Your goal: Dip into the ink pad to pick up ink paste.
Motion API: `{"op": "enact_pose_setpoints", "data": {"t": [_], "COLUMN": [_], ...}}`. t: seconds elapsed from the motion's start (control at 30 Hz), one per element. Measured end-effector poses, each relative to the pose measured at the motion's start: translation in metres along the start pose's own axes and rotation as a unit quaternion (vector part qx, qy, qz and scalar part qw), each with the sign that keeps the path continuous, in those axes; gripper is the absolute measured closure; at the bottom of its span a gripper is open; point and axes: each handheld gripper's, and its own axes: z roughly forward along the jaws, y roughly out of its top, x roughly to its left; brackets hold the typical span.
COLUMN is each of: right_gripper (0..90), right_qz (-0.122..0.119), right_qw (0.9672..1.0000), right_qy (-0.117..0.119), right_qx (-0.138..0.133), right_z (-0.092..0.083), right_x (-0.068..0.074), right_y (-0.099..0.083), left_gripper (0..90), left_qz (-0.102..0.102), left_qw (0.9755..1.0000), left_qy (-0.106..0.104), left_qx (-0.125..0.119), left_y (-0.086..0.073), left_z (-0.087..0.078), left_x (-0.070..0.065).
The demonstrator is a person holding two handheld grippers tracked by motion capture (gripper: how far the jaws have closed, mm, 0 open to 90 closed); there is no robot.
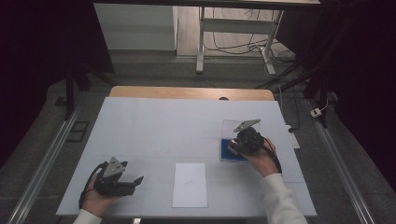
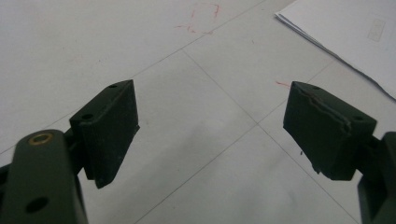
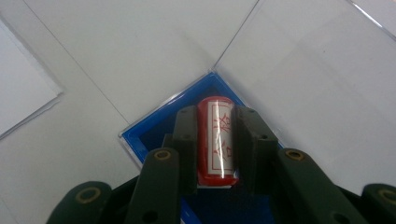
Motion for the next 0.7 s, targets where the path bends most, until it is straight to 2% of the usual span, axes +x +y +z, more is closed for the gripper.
{"op": "enact_pose_setpoints", "data": {"t": [0.17,0.43,0.7], "right_gripper": [70.3,70.4,70.6], "right_qz": [0.006,0.006,0.008], "right_qw": [1.0,1.0,1.0], "right_qy": [0.005,0.0,0.002], "right_qx": [-0.001,0.008,0.001], "right_z": [0.0004,0.003,0.0046], "right_x": [-0.0026,-0.0004,-0.0005], "right_y": [-0.0006,-0.0004,-0.0025], "left_gripper": [18.2,18.2,18.2], "left_qz": [0.0,-0.001,-0.003], "left_qw": [1.0,1.0,1.0], "left_qy": [0.0,0.0,0.002], "left_qx": [0.0,-0.001,-0.002], "left_y": [0.0001,0.0,0.0], "left_z": [-0.0002,-0.0011,-0.0013], "left_x": [0.0,0.0001,0.0007]}}
